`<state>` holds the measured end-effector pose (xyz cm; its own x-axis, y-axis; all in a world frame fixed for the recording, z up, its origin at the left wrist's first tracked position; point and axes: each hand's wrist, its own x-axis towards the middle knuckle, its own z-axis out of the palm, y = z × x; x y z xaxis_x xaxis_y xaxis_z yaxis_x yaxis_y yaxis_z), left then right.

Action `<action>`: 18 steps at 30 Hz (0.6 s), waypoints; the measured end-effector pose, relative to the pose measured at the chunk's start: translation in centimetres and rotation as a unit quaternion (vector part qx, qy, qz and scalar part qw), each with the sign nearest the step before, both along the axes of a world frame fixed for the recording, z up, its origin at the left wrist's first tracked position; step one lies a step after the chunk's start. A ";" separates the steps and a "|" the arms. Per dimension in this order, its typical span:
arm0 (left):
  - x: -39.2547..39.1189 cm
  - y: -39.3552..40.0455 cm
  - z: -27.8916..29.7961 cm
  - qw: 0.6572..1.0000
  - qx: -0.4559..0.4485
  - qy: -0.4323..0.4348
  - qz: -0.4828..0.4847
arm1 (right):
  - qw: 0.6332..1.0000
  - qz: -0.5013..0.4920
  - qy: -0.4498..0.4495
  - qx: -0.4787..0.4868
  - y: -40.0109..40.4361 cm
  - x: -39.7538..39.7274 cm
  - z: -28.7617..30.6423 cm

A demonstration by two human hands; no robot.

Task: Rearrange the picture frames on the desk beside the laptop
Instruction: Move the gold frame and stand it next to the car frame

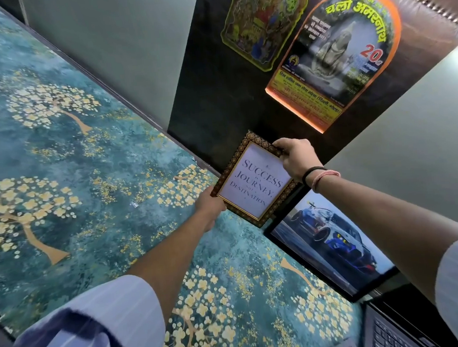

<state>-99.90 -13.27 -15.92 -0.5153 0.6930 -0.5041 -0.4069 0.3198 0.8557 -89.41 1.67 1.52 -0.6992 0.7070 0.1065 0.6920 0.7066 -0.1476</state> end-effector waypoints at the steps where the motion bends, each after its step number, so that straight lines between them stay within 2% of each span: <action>1: 0.0 0.0 0.0 1.000 0.004 -0.001 -0.003 | 1.000 0.003 -0.012 0.014 -0.2 0.2 -0.1; 10: -0.7 0.1 -0.2 0.999 0.006 -0.023 -0.047 | 0.985 0.044 -0.096 0.138 -2.5 2.1 -1.6; 18: -0.6 1.0 -0.9 0.998 0.013 -0.023 -0.058 | 0.981 0.019 -0.120 0.151 -2.7 2.8 -1.6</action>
<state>-100.47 -12.27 -16.84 -0.4076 0.7601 -0.5060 -0.4072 0.3447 0.8458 -86.58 -1.01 -0.07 -0.7549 0.6413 0.1373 0.6537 0.7189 0.2365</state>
